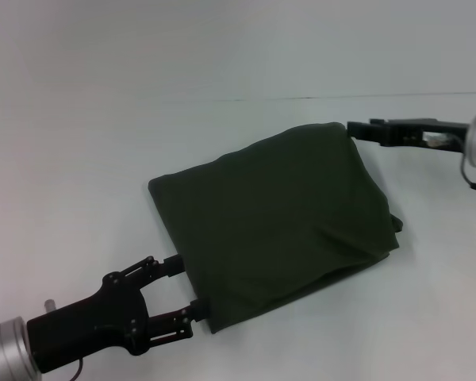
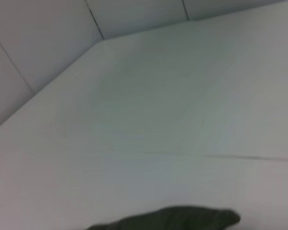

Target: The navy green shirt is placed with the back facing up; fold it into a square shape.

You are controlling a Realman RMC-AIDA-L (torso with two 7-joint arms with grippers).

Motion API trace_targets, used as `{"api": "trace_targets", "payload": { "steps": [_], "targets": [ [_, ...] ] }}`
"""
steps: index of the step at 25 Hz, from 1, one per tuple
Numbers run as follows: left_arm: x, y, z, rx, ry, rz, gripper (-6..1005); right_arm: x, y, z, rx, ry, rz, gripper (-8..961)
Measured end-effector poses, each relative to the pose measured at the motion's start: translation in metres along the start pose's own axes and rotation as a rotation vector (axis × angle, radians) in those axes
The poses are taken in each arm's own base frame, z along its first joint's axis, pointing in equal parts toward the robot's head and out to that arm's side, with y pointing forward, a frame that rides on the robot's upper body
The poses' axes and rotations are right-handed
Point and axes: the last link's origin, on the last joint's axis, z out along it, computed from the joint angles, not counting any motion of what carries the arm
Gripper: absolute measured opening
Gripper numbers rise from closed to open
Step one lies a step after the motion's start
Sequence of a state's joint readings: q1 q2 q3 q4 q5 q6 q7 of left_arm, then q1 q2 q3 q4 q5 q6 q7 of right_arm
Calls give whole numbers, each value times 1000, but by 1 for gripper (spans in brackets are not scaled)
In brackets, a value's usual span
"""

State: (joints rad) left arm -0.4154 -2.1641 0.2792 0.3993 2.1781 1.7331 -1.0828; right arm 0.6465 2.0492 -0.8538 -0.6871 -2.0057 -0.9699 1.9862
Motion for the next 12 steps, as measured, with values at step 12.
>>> {"api": "trace_targets", "payload": {
  "steps": [12],
  "targets": [
    [1,0,0,6,12,-2,907,27,-9,-52,-172,213,138,739]
  ]
}}
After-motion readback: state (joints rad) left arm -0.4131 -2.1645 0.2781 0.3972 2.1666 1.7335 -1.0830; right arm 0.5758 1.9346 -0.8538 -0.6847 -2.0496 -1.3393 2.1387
